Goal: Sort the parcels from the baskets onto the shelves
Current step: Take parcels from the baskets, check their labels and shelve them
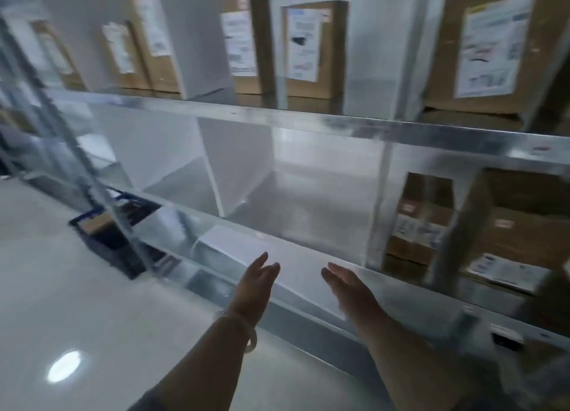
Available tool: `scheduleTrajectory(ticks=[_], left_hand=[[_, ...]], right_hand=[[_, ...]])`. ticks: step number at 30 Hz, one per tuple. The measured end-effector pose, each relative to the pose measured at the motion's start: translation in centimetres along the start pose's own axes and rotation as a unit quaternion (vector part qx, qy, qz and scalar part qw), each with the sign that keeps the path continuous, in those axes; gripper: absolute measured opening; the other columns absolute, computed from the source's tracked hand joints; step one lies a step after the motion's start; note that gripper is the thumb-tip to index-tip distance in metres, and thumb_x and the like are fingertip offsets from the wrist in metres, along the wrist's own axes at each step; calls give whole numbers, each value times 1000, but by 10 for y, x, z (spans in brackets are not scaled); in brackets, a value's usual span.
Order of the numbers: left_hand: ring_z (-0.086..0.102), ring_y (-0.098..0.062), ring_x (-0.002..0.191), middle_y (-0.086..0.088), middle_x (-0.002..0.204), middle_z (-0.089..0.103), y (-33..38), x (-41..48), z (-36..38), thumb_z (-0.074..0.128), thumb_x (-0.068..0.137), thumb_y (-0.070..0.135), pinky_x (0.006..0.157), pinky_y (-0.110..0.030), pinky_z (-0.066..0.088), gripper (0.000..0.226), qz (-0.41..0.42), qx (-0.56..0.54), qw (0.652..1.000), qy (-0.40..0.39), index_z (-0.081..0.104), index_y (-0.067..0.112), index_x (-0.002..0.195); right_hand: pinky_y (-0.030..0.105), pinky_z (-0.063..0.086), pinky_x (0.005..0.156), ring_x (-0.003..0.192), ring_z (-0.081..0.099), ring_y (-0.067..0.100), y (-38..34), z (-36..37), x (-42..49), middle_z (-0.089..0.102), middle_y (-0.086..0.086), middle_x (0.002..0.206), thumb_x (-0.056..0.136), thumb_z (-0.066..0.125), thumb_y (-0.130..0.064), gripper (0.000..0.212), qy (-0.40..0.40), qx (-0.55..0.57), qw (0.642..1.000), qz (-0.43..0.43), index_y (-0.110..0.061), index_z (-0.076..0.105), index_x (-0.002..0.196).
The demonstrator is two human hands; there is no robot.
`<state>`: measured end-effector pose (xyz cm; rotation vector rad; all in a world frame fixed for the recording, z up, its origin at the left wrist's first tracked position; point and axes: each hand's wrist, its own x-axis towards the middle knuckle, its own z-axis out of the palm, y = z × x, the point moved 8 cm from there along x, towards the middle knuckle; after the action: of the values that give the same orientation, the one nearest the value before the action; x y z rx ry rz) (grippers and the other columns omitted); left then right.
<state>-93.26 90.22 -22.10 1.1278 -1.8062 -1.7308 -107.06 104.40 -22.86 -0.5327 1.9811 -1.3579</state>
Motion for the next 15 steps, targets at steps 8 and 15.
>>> scheduleTrajectory(ticks=[8, 15], left_hand=[[46, -23, 133, -2, 145, 49, 25, -30, -245, 54, 99, 33, 115, -49, 31, 35, 42, -15, 988, 147, 49, 30, 134], [51, -22, 121, -2, 135, 54, 34, -42, -379, 53, 98, 33, 109, -45, 39, 45, 44, 8, 967, 252, 45, 24, 142]], right_hand=[[38, 32, 113, 132, 45, 18, -134, 229, -17, 44, -3, 146, 95, 53, -47, 52, -136, -37, 985, -101, -29, 43, 143], [42, 33, 113, 132, 43, 19, -183, 369, -7, 43, -3, 148, 95, 53, -45, 52, -220, -49, 966, -130, -29, 42, 143]])
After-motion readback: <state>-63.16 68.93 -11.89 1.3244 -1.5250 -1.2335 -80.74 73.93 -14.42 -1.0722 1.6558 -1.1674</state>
